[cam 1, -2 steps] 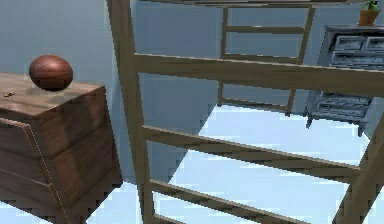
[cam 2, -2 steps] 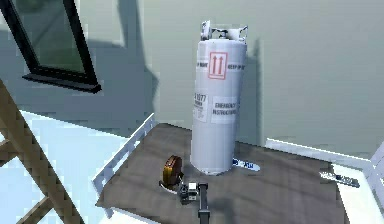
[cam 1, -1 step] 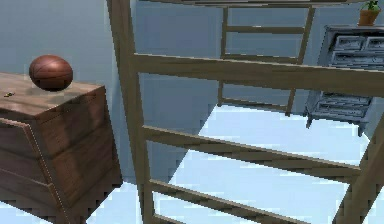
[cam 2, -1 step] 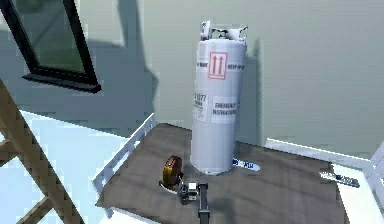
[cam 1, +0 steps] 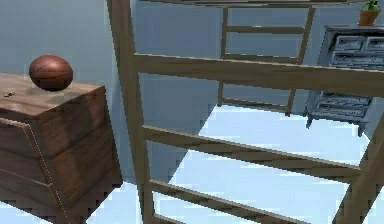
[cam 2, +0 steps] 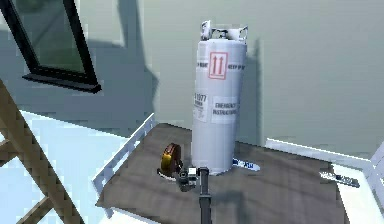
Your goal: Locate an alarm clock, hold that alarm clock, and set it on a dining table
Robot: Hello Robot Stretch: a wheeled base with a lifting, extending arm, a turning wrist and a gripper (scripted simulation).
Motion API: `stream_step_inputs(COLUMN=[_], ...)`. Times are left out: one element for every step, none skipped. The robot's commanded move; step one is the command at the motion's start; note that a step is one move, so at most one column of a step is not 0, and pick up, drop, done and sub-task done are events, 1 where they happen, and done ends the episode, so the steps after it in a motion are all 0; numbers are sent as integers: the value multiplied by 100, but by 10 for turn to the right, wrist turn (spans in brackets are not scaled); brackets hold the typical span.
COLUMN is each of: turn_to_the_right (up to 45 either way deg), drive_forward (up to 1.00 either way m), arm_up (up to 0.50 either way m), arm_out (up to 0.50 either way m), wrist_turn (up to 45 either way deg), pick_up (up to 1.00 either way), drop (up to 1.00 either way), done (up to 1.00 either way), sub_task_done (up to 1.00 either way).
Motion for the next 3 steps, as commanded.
stream_step_inputs(turn_to_the_right=[0, 0, 0], drive_forward=[0, 0, 0], arm_up=[50, 4, 0], arm_out=[0, 0, 0], wrist_turn=[0, 0, -450], pick_up=[0, 0, 0], drop=[0, 0, 0], done=[0, 0, 0], sub_task_done=[0, 0, 0])
